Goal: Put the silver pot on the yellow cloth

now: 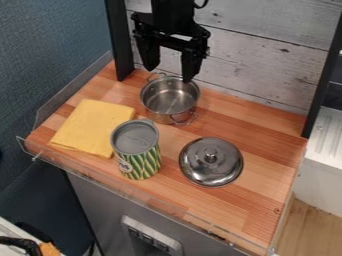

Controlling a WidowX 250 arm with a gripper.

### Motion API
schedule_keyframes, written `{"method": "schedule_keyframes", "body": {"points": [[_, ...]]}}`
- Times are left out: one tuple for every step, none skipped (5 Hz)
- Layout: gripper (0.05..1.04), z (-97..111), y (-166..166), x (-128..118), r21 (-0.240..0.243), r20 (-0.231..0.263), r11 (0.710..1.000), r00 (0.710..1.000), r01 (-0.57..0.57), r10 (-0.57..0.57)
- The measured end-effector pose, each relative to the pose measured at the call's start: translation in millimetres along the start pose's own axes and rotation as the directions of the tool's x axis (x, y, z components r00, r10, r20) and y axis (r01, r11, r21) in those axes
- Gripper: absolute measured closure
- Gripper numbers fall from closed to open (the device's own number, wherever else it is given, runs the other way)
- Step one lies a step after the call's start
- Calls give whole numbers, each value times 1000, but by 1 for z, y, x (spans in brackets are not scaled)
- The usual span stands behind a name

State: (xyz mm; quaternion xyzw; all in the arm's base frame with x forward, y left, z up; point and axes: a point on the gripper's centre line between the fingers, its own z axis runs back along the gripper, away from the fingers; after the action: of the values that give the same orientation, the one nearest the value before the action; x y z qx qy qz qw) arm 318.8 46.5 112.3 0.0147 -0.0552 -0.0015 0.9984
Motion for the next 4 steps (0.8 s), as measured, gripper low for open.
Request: {"method": "schedule_keyframes", "body": {"points": [[83, -12, -1, -2, -9, -36, 1000, 999, -8, 8], [83, -32, -3, 29, -18, -26, 999, 999, -41, 40], [83, -59, -8, 58, -11, -30, 997, 996, -79, 79], [83, -87, -8, 79, -14, -24, 992, 991, -129, 128]]}}
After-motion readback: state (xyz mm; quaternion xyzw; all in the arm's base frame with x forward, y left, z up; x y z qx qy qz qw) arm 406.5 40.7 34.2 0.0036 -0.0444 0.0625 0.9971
